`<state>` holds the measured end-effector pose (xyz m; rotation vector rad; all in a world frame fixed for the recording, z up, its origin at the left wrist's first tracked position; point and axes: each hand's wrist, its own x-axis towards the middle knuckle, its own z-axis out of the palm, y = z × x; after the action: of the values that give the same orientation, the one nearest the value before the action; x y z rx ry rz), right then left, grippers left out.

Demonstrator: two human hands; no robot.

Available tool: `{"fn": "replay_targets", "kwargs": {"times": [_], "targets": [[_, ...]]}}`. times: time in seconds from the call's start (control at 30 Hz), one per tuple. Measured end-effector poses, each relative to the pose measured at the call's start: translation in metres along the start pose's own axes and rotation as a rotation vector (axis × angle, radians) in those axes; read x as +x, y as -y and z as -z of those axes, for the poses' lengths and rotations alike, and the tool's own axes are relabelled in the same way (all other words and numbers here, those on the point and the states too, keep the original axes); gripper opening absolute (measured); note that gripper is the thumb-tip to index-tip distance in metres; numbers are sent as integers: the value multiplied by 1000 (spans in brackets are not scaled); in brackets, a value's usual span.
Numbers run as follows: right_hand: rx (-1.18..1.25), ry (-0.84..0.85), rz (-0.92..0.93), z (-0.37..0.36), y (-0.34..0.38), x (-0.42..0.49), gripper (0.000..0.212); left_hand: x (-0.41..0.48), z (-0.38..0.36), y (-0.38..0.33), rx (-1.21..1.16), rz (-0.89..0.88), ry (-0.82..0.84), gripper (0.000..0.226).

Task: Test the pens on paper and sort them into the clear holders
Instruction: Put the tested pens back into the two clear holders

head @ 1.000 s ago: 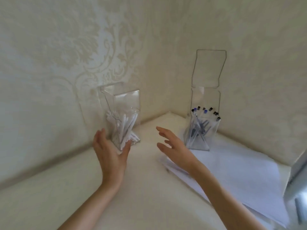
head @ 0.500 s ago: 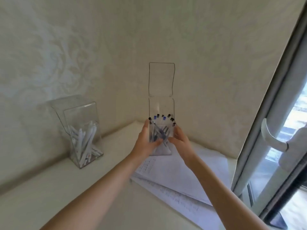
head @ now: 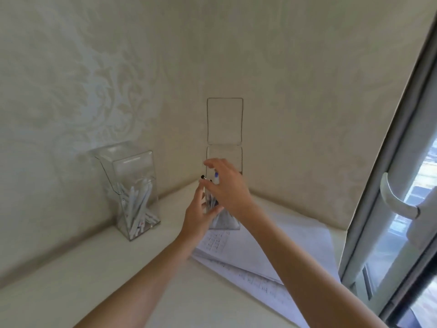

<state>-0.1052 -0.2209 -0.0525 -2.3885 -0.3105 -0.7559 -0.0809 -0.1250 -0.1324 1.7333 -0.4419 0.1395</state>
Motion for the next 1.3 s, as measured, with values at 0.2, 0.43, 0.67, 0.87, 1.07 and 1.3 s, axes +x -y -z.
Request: {"fn": "replay_targets", "kwargs": {"times": [0.2,0.43,0.67,0.87,1.07,1.3], "targets": [[189,46,-172,9,-13,17,28,2,-4,-3,23,10,-44,74],[-32,137,16,-8,-11,17,21,5,1,2,73,23,-52,66],[151,-84,-172,12,-23,26,15,4,6,3,59,19,-21,66],[-291,90,27,9,-49,24,21,3,6,3,40,8,6,61],[39,-141,-82,22,-50,25,30,9,13,6,11,33,27,76],[573,-77,-430,57,-42,75,57,29,12,-2,56,38,167,111]]}}
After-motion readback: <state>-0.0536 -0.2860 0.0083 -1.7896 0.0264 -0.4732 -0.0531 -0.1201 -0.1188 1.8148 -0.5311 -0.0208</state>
